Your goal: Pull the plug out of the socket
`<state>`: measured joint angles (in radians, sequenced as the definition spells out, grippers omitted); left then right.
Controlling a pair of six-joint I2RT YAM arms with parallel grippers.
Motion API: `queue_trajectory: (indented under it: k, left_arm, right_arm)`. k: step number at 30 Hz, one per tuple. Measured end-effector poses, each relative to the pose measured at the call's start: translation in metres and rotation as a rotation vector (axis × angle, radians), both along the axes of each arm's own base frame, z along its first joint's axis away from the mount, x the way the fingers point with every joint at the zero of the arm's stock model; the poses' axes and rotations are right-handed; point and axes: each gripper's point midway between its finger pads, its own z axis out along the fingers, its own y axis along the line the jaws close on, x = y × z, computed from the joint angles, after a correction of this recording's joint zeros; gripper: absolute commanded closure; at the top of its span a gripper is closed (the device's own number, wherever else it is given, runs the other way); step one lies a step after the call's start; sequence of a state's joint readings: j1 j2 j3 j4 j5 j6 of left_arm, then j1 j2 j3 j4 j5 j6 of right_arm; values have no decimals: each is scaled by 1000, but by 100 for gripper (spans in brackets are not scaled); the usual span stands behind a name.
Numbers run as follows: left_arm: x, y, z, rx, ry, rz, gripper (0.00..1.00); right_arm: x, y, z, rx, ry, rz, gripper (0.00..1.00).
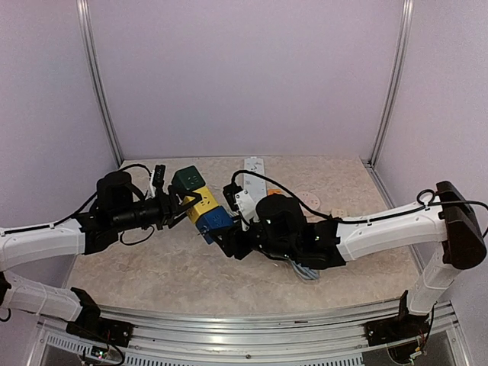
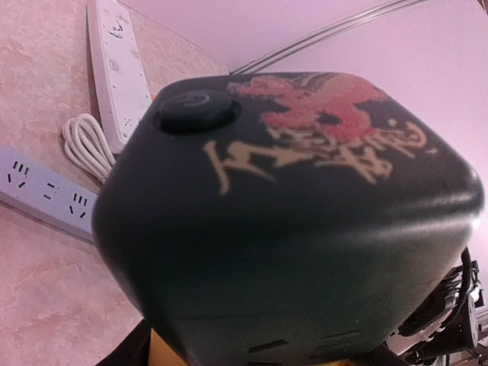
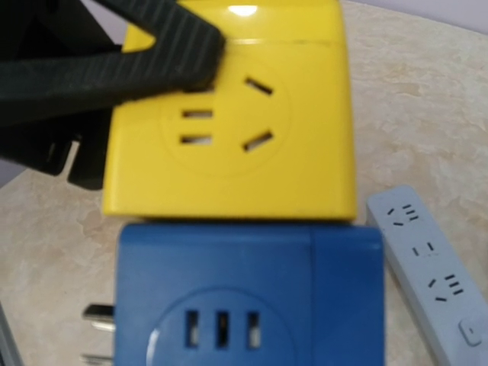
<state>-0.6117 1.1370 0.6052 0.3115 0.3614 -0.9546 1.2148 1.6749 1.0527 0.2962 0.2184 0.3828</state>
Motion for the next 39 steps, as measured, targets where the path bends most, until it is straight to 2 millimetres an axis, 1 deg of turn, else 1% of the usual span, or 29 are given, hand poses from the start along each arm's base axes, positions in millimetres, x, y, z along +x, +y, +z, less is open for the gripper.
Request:
queue_trajectory:
  k: [5, 14, 20, 30, 39]
  left_arm:
    - [-2, 2, 5, -12, -4, 9, 64]
    - [-2, 2, 4, -12, 1, 8, 64]
    - [-2, 2, 3, -8, 0, 7, 64]
    - [-7, -1, 3, -9, 5, -21, 64]
    - [-8, -1, 3, -11, 7, -26, 65]
  right_arm:
    - [1, 1, 5, 4, 24, -33, 100]
    - [1, 0, 5, -1, 40, -48, 100]
    - [-3, 2, 4, -1, 12, -4, 100]
    - [-6, -5, 6, -10, -67, 76, 100]
    - [-4, -7, 7, -14, -81, 78, 100]
